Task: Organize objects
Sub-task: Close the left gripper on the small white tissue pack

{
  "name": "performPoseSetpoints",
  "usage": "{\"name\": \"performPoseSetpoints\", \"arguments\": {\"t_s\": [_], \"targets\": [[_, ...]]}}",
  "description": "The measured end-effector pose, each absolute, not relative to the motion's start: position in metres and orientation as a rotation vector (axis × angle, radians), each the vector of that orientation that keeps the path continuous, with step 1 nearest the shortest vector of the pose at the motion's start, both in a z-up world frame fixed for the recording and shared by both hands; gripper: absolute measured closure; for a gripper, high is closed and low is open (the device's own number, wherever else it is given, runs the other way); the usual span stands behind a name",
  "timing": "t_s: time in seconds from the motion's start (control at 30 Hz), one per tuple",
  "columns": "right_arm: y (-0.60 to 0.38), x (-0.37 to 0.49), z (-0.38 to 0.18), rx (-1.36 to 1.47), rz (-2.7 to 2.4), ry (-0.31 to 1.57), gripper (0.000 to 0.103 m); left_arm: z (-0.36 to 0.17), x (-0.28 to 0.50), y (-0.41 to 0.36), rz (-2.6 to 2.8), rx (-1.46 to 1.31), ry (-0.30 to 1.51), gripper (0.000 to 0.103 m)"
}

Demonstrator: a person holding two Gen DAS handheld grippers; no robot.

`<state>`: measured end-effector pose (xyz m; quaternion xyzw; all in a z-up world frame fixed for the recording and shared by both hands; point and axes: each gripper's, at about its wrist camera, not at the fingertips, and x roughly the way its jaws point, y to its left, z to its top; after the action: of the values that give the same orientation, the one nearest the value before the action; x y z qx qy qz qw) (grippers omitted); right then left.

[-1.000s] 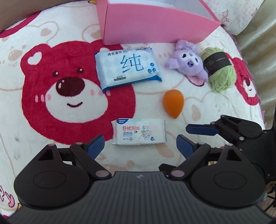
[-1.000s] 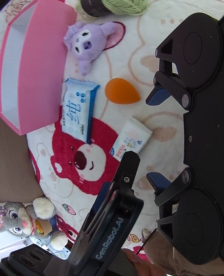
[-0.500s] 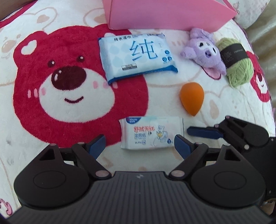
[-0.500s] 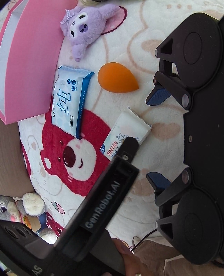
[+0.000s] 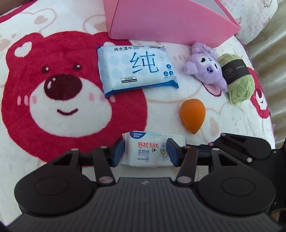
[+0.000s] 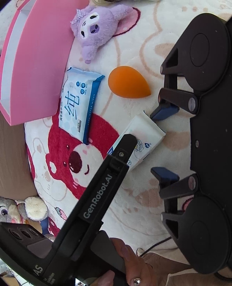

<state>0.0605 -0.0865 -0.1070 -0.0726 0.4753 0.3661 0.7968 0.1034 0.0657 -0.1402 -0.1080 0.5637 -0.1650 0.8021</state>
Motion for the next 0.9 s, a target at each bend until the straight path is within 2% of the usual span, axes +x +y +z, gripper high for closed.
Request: {"name": "performPoseSetpoints", "arguments": {"t_s": [0.1, 0.17, 0.47, 0.9], "targets": [[-0.089, 0.063, -0.108, -0.154, 0.770, 1.023, 0.054, -0.142, 0.104, 0.067, -0.353, -0.261, 1.232, 0.055], [-0.089, 0.064, -0.109, -0.160, 0.761, 1.019, 0.055, -0.143, 0.103, 0.067, -0.353, -0.278, 1.244, 0.055], [-0.082, 0.058, -0.097, -0.214, 0.741, 1.019, 0.055, -0.136, 0.093, 0.064, -0.337, -0.302, 1.276, 0.055], [-0.084, 0.050, -0.058, -0.281, 0.741, 0.942, 0.051, -0.100, 0.083, 0.064, -0.357, -0.323, 1.213, 0.054]]}}
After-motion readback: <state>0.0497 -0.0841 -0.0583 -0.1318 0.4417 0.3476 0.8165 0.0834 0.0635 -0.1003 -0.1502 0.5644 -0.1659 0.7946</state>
